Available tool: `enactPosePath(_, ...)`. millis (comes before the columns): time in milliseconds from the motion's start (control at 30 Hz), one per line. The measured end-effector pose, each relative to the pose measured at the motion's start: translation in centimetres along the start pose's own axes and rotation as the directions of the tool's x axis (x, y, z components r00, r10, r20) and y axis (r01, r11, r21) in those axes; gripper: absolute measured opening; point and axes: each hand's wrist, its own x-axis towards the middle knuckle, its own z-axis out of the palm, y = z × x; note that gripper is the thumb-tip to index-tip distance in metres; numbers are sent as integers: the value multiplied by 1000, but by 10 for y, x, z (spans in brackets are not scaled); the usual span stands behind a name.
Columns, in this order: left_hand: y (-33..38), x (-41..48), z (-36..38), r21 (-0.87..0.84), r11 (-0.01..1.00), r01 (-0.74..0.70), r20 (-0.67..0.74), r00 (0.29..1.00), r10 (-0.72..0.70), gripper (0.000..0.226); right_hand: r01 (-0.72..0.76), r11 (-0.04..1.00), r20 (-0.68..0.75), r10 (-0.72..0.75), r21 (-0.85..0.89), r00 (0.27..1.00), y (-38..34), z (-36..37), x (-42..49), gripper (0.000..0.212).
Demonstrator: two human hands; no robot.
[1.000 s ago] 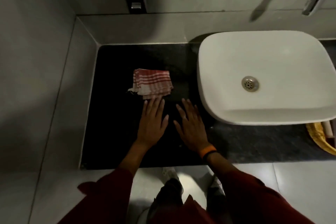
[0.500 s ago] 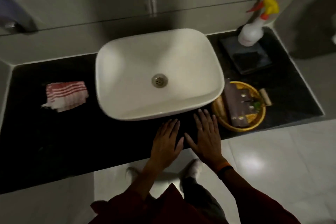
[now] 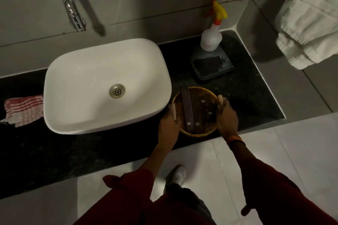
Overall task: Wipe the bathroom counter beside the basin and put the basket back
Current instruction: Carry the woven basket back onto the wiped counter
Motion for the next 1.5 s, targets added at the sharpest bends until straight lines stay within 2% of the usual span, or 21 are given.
enactPosePath(67,-1,-1,0,-85,994,63,0,998,-63,38,-30,999,-2,30,38,1000,1,-4,-3,33)
enactPosePath(167,-6,-10,-7,-89,990,110,8,994,-110,30,-42,998,2,42,51,999,2,-5,-22,35)
enactPosePath(267,-19,-31,-15,-118,985,124,5,992,-124,23,128,991,8,-128,-24,992,8,-2,-52,38)
enactPosePath(300,-26,-42,-18,-144,980,139,7,990,-139,23,138,990,9,-138,-4,990,9,0,-64,37)
enactPosePath(467,-64,-97,-49,-204,958,204,-57,974,-219,45,139,984,46,-145,110,988,3,22,-124,31)
enactPosePath(567,-93,-118,-78,-203,928,314,-77,939,-334,54,164,978,97,-177,128,979,-13,45,-159,34)
enactPosePath(667,-130,-138,-114,-253,896,366,-98,911,-400,54,222,967,166,-242,126,956,-42,74,-191,37)
enactPosePath(767,-172,-158,-158,-316,883,347,-169,895,-413,48,245,961,263,-270,126,926,-78,110,-220,37)
enactPosePath(833,-205,-166,-193,-319,886,336,-202,889,-410,48,258,953,332,-297,158,895,-107,141,-239,34)
enactPosePath(900,-241,-170,-227,-321,872,369,-258,852,-455,48,264,943,379,-324,204,867,-142,174,-256,28)
enactPosePath(967,-275,-168,-264,-323,866,382,-331,811,-482,42,288,929,391,-360,232,847,-181,210,-273,28)
enactPosePath(1067,-325,-160,-322,-290,890,353,-372,815,-444,51,296,927,394,-367,230,843,-241,265,-295,25)
enactPosePath(1167,-372,-139,-380,-293,883,366,-351,818,-456,60,224,954,427,-290,199,856,-294,315,-307,16)
enactPosePath(1267,-399,-110,-423,-341,838,427,-277,806,-523,66,191,970,419,-236,148,877,-333,349,-309,21)
enactPosePath(1433,-421,-90,-447,-348,839,418,-184,847,-499,68,181,979,404,-203,93,892,-358,364,-312,22)
enactPosePath(1500,-427,-84,-453,-408,806,430,-129,846,-517,70,185,980,385,-201,78,901,-364,365,-312,33)
